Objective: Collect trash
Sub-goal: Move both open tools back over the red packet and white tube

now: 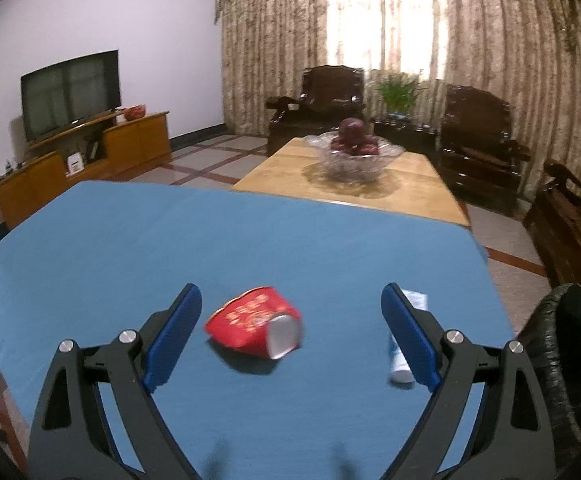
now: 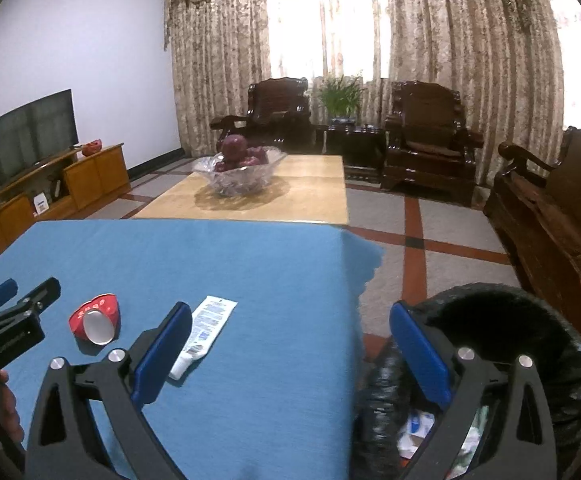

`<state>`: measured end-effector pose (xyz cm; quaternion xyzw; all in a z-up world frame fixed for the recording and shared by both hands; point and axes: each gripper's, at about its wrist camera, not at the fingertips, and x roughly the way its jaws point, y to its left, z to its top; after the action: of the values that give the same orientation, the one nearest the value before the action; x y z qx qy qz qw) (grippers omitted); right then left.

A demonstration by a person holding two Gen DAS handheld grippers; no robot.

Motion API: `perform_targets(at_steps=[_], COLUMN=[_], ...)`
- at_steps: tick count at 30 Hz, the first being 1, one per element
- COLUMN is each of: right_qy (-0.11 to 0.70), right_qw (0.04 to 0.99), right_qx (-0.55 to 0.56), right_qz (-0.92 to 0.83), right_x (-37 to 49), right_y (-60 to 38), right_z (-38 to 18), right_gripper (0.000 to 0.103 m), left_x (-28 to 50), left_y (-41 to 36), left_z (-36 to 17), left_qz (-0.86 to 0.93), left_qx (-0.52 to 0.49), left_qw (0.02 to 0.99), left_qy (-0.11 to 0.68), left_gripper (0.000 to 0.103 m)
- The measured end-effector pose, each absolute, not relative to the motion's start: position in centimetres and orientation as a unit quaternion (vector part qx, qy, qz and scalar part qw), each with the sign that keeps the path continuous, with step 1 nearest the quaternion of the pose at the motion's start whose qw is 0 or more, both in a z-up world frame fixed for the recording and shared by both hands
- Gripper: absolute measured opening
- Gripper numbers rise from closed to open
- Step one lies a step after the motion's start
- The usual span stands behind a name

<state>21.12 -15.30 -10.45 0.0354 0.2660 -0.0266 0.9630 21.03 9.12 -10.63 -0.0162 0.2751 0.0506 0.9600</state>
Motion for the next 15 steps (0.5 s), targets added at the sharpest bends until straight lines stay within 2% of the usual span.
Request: perform_targets(at_steps=[15], right_qy=[0.302], right_qw=[0.953], right_qx=[0.027], right_qz=[-0.008], right_x=[26.0], right_y=[-8.6], right_z=[-16.2], right_gripper=[0.097], left_x=[21.7], left_y=[15.3], left_z=[-14.9], left_qz=[0.113], left_qx=[-0.015], left_qw=[0.944], left_qy=[0.308], left_gripper=[0.089])
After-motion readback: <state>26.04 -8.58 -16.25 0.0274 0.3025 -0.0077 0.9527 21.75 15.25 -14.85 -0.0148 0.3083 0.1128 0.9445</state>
